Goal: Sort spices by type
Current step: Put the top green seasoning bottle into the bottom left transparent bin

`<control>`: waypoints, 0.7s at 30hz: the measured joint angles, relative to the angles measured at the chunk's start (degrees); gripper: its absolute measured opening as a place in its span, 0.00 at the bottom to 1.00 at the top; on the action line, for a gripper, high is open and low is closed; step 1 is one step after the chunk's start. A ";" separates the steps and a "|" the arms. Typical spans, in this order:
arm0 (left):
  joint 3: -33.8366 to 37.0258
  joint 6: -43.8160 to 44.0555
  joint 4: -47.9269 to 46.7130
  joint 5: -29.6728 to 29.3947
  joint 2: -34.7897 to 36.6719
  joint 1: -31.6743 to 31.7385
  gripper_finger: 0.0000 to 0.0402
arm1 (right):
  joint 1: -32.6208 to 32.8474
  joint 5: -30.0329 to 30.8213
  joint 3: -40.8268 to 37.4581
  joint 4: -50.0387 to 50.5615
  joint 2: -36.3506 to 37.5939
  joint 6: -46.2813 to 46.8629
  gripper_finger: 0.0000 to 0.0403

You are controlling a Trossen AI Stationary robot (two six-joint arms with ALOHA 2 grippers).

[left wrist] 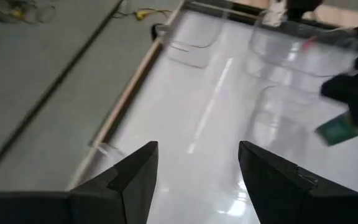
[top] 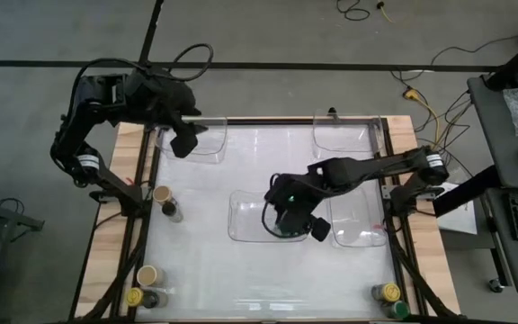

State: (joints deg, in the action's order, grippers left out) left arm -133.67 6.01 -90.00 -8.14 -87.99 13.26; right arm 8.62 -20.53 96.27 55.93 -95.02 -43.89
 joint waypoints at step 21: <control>0.00 14.25 -0.02 4.15 2.73 -11.85 0.52 | -7.56 -8.38 -4.68 4.68 -2.50 -21.64 0.49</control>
State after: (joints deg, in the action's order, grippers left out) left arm -133.67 20.26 -90.02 -3.99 -85.25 1.41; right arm 1.06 -28.91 91.59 60.60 -97.52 -65.53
